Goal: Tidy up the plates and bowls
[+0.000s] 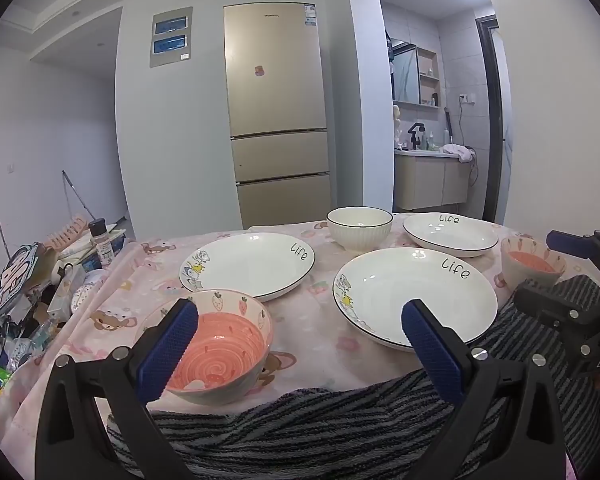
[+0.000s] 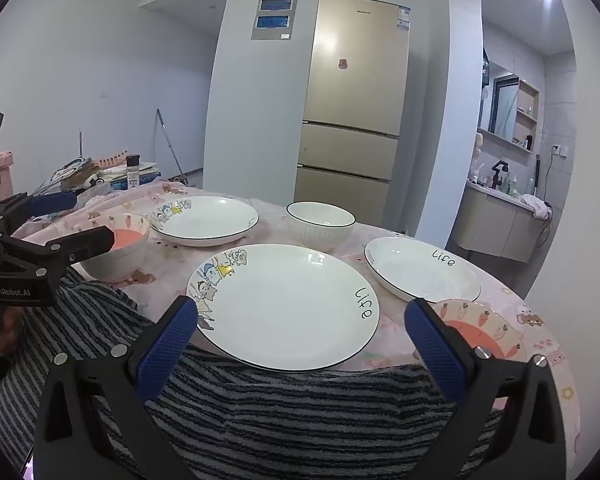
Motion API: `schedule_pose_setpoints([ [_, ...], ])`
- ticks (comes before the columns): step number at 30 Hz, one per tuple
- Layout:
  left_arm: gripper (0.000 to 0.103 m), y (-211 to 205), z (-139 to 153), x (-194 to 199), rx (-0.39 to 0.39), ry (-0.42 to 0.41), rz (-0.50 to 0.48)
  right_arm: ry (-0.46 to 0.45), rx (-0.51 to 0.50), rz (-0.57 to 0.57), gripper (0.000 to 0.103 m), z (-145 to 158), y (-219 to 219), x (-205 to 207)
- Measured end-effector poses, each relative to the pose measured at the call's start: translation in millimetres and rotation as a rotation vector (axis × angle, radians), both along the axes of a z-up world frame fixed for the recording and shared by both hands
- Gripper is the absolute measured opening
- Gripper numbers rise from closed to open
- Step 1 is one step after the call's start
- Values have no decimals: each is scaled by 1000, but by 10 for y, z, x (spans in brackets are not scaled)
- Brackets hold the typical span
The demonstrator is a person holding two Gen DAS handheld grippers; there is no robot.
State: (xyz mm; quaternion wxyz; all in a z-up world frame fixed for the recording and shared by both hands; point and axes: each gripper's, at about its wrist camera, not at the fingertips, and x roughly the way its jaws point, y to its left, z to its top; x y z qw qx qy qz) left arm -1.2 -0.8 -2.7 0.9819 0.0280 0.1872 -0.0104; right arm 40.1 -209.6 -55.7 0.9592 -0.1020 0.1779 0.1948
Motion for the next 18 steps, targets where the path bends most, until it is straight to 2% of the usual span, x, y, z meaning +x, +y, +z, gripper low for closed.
schedule_pose_setpoints([
  [18,103,17,-3,14,-10,6,4,15,12,15,103,-19,-5,-4],
])
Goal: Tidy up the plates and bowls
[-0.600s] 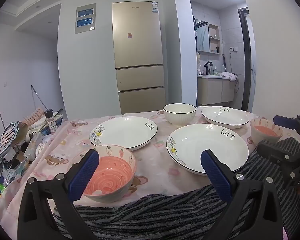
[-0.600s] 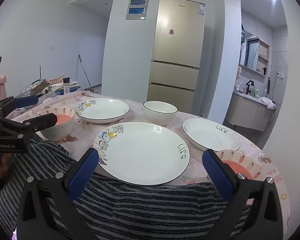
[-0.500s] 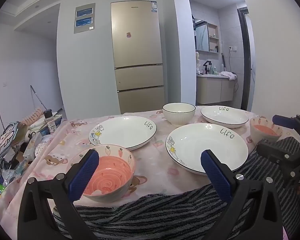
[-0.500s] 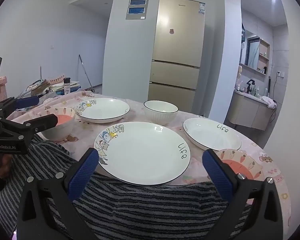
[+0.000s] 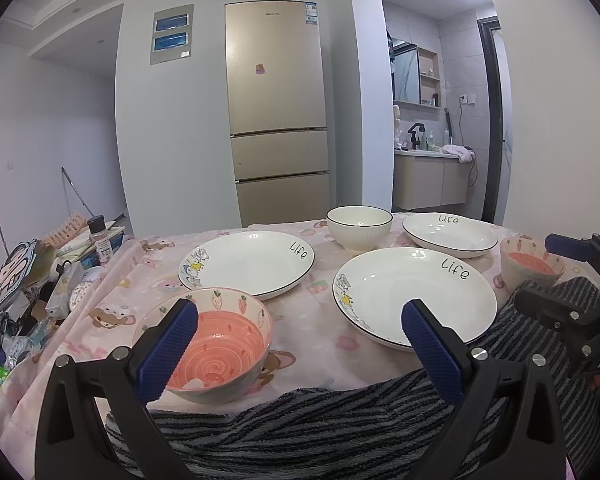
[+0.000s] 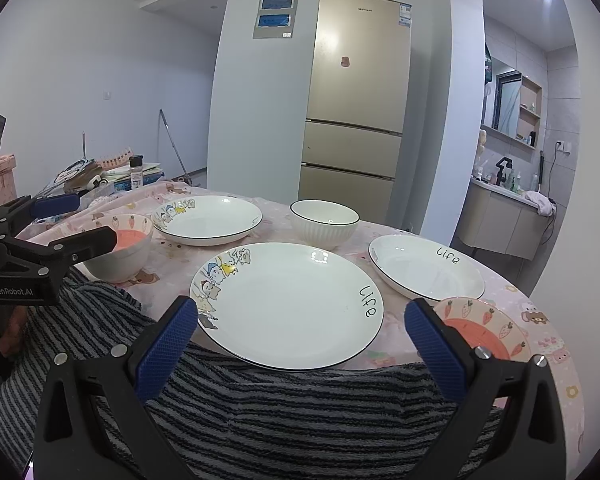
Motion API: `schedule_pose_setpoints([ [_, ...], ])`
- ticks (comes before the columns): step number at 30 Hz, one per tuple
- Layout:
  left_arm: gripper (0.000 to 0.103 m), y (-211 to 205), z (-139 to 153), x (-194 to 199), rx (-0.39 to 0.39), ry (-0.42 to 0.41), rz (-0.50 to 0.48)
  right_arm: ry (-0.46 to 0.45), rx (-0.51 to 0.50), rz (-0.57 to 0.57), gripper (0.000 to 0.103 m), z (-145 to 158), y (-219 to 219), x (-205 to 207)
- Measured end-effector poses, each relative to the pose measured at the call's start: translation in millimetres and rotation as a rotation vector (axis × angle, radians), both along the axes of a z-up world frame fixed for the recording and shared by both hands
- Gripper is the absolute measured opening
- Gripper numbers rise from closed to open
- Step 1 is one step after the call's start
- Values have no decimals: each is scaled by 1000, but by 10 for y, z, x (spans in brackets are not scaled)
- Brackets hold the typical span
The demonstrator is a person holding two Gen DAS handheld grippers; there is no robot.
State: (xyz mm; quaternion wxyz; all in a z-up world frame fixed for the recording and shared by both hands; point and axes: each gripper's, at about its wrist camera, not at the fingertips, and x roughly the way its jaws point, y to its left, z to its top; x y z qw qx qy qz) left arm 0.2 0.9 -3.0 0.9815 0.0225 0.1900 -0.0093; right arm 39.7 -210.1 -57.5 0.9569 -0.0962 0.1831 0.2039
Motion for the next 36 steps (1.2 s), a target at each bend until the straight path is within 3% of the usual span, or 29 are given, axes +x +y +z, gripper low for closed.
schedule_pose_setpoints([
  [36,103,0,-5,3,1,4,-2,-8,-3,2,103,16,18,-10],
])
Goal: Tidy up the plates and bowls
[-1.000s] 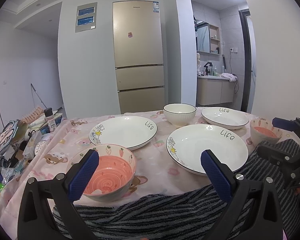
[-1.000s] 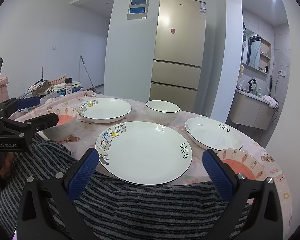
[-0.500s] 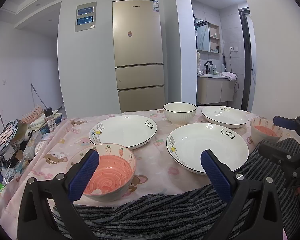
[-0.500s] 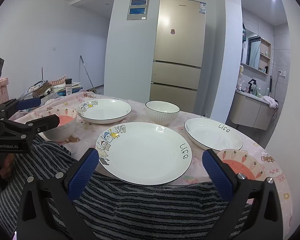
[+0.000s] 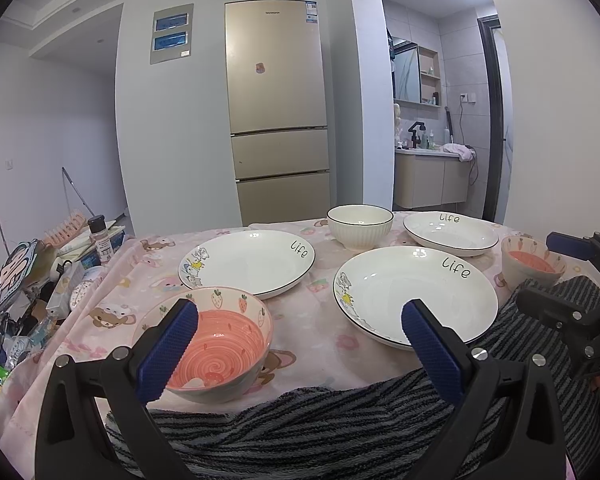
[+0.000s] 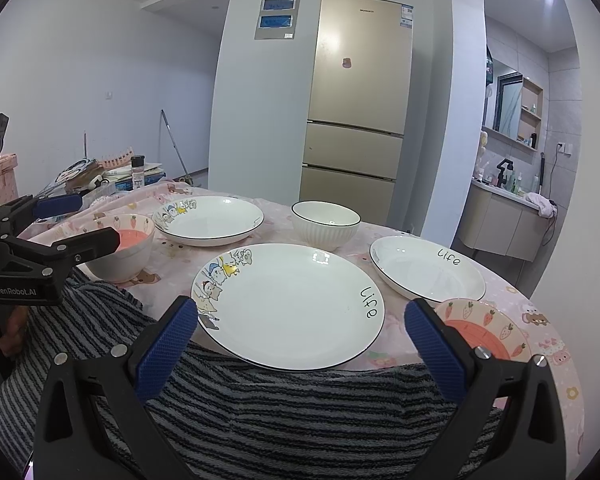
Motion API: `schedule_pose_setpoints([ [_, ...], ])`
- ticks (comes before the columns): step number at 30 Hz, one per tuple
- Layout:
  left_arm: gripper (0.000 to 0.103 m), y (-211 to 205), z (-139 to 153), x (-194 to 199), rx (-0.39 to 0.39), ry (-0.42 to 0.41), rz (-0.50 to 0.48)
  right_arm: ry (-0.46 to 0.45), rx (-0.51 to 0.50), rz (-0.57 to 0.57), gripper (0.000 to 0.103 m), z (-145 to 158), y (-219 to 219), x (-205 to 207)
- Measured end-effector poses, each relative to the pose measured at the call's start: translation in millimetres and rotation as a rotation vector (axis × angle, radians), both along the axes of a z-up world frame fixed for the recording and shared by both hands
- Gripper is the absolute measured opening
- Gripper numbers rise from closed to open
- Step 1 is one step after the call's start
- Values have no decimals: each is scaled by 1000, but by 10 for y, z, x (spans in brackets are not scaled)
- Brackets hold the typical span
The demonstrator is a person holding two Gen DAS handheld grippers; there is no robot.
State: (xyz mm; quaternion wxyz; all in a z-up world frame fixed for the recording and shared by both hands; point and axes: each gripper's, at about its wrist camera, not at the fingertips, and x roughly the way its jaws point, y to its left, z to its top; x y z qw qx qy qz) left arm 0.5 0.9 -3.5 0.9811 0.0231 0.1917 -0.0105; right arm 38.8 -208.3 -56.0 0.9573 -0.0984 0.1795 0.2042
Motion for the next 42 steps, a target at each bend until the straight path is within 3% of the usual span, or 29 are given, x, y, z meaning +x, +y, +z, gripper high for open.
schedule_pose_setpoints([
  [12,103,9,18,-17,-2,-13,7,-10,4,10,103,17,9,-3],
  [16,103,-53,100,-28,23,-6,9,-3,80,40,103,109,-164,-34],
  [19,103,-259,271,-14,16,5,-64,46,128,-3,103,223,-439,36],
  [22,103,-623,530,103,-49,31,-235,61,145,-77,103,371,-797,111],
  [24,103,-884,629,240,-62,64,-329,91,108,-124,103,460,-1011,199],
  [25,103,-1024,664,325,-58,84,-375,74,146,-131,103,468,-1120,200],
  [29,103,-1482,694,664,-22,177,-460,167,211,-195,103,414,-1547,414],
  [31,97,-1653,657,842,-26,233,-483,199,223,-231,100,314,-1706,535],
  [34,88,-1922,527,1194,-29,348,-506,261,212,-258,90,146,-1844,743],
  [36,85,-2042,433,1368,-8,396,-509,328,215,-266,78,26,-1927,921],
  [38,80,-2136,315,1536,8,439,-506,352,212,-273,77,-71,-1993,1060],
  [42,64,-2242,85,1860,-30,547,-517,431,194,-278,60,-252,-2089,1245],
])
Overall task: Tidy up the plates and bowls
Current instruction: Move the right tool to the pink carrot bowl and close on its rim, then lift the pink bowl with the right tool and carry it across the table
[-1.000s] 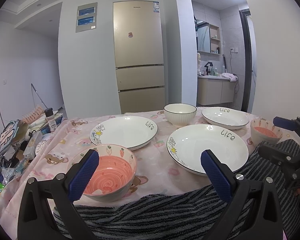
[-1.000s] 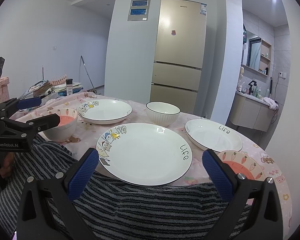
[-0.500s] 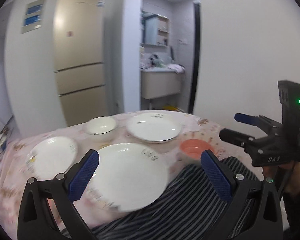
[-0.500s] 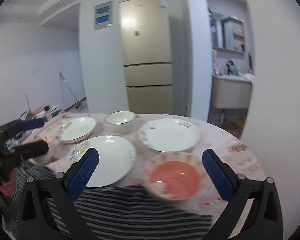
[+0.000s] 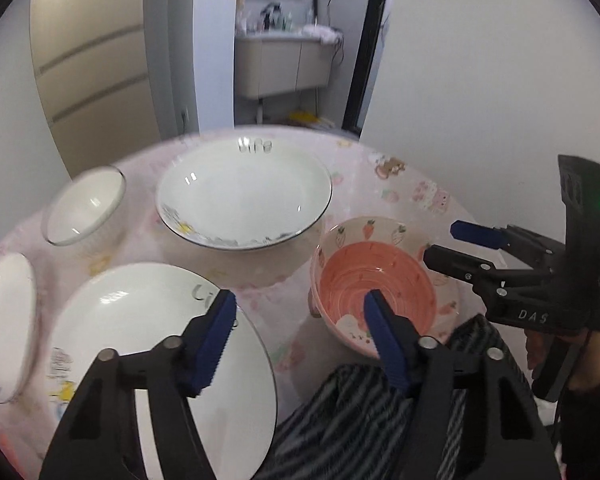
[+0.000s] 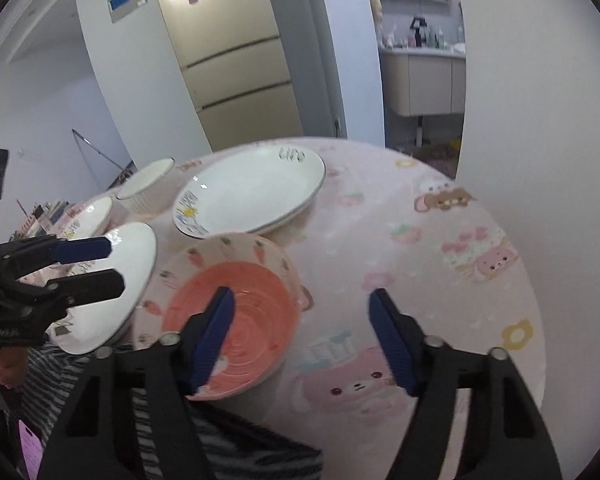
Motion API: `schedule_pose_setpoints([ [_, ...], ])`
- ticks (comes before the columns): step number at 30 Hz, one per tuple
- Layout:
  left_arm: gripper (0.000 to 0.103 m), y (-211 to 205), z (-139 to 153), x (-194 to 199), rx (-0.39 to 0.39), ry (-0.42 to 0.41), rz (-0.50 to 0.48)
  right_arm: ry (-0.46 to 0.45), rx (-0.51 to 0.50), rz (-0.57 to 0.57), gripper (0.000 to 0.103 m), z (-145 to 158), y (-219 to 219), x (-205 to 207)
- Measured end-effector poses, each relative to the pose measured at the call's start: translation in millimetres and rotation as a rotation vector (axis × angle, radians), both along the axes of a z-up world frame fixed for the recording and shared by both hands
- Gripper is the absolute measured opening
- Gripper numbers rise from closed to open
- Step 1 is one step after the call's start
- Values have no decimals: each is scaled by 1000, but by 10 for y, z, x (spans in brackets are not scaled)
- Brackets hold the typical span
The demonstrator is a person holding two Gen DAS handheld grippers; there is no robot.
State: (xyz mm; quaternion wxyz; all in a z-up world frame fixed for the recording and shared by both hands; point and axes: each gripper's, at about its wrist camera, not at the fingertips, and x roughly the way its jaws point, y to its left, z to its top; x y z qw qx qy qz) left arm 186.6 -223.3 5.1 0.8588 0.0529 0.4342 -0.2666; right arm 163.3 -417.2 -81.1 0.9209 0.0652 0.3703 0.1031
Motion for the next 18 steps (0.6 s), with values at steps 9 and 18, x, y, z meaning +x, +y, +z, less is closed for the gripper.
schedule_pose_setpoints([
  [9,38,-140,-378,326,-60,230,-40,90,-40,48,35,-243,130,155],
  [18,24,-375,-530,446,-14,301,-67,129,-33,99,19,-333,239,208],
])
